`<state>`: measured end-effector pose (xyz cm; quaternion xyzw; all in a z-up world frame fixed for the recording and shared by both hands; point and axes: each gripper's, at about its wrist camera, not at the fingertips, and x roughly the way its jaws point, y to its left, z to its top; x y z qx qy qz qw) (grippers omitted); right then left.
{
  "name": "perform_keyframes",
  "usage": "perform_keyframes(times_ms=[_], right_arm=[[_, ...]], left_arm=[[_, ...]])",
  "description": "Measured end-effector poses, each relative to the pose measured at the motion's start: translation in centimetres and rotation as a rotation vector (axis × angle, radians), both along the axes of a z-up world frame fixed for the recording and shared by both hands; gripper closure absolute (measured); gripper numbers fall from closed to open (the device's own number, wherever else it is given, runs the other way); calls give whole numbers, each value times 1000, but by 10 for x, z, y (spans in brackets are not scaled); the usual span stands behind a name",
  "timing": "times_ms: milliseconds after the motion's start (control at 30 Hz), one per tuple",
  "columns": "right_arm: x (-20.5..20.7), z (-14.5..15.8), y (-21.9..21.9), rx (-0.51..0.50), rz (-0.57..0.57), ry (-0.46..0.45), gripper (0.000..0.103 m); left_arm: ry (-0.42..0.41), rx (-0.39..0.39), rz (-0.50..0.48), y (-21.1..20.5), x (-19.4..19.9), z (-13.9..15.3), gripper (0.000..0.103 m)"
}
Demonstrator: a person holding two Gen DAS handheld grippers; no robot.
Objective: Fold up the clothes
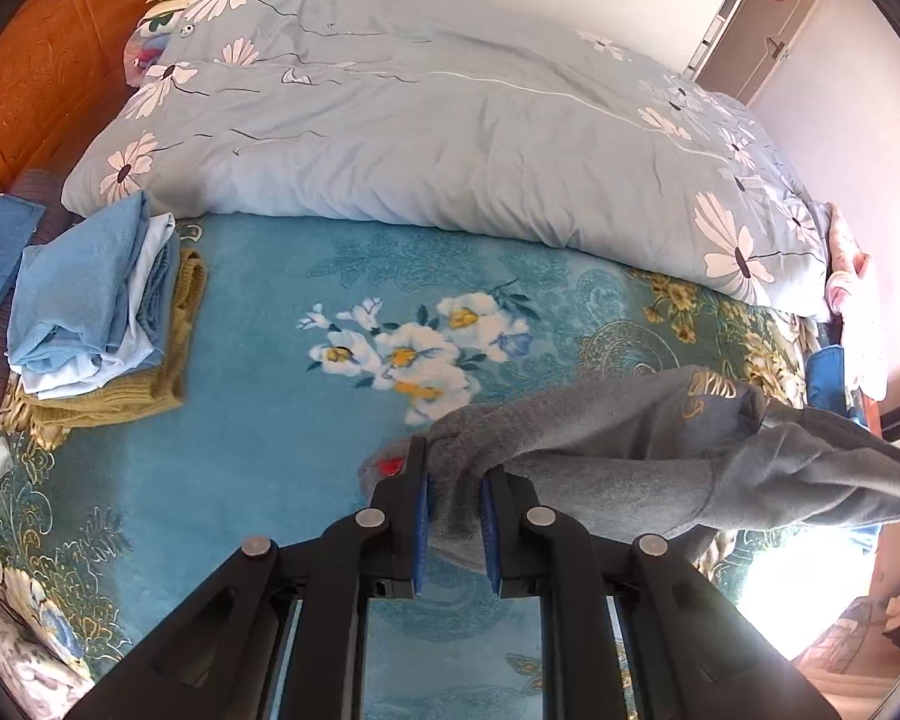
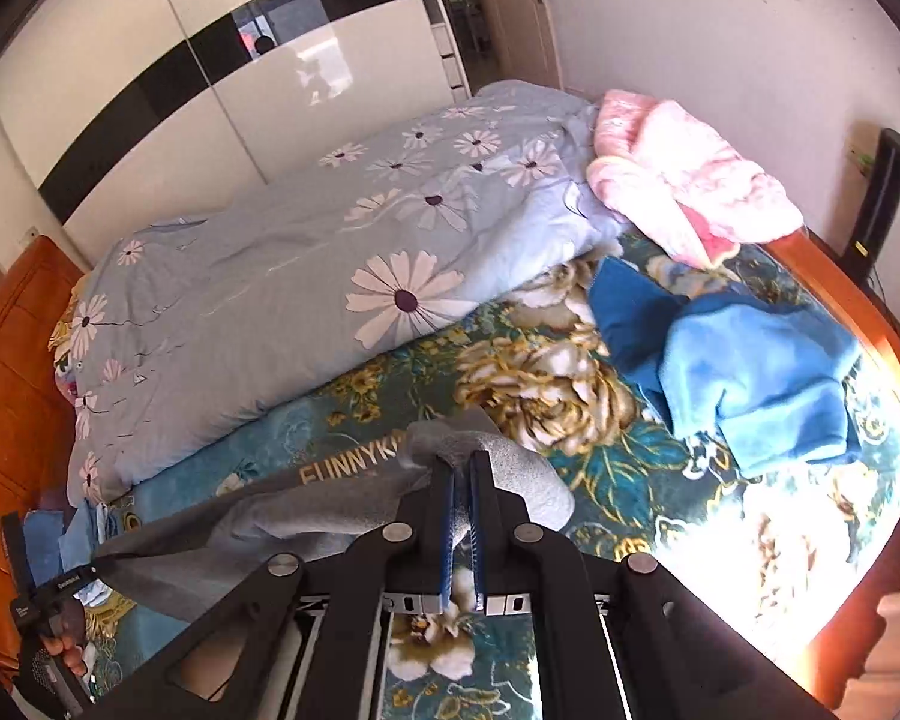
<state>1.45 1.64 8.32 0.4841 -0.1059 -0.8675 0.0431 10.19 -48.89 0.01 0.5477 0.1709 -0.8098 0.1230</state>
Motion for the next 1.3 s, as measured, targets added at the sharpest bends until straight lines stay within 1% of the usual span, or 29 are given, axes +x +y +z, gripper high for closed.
perform_keyframes(times_ms=[67,133,200,267,333,400,467,500,633,667,767,800,833,867,900,967,1033,1067,1133,1167,1200,1233,1267,1300], right_arm=[[16,-28,14,1,-43,-80,98],[39,-72,29,-7,-82,-179,98],[52,-112,33,10,-91,-289,98],[67,-151,37,5,-111,-390,98],[90,-181,44,7,-138,-454,98],[98,-196,45,-6,-157,-490,98],[102,-196,43,10,-159,-485,98],[101,-191,42,22,-155,-473,95],[93,-168,35,63,-113,-427,94],[91,-162,32,75,-102,-419,94],[83,-143,23,106,-90,-392,92],[79,-136,19,115,-89,-382,87],[78,-129,16,123,-89,-370,74],[76,-122,13,131,-87,-354,67],[74,-114,10,138,-86,-339,59],[70,-100,5,146,-76,-305,56],[65,-85,0,149,-62,-268,48],[63,-77,-6,148,-51,-242,46],[55,-61,-16,149,-31,-189,37],[51,-54,-21,149,-22,-162,35],[46,-47,-26,144,-15,-136,31],[42,-41,-31,137,-9,-114,26],[38,-36,-35,129,-3,-92,24],[33,-33,-40,116,8,-73,20]], left_arm=[[-27,-4,-17,3,2,-11,88],[-58,-9,-35,8,3,-24,88],[-92,-6,-43,13,4,-37,88],[-113,-4,-42,15,5,-47,88],[-136,-1,-37,15,6,-55,88],[-148,5,-28,14,7,-60,87],[-147,11,-22,13,9,-61,86],[-144,10,-18,12,9,-61,84],[-143,15,-10,13,12,-59,81],[-141,7,-11,15,12,-57,78],[-134,-20,-17,17,14,-51,67],[-123,-23,-20,18,15,-48,64],[-111,-29,-24,19,17,-45,62],[-100,-38,-29,19,18,-41,55],[-88,-47,-33,20,20,-38,51],[-62,-53,-46,20,24,-32,47],[-23,-50,-45,19,29,-24,44],[3,-44,-41,18,32,-19,41],[47,-20,-29,15,38,-11,39],[61,-6,-18,12,40,-8,36],[72,10,-5,10,42,-6,26],[81,29,1,9,43,-4,23],[89,50,4,7,44,-3,22],[98,56,10,6,45,-1,22]])
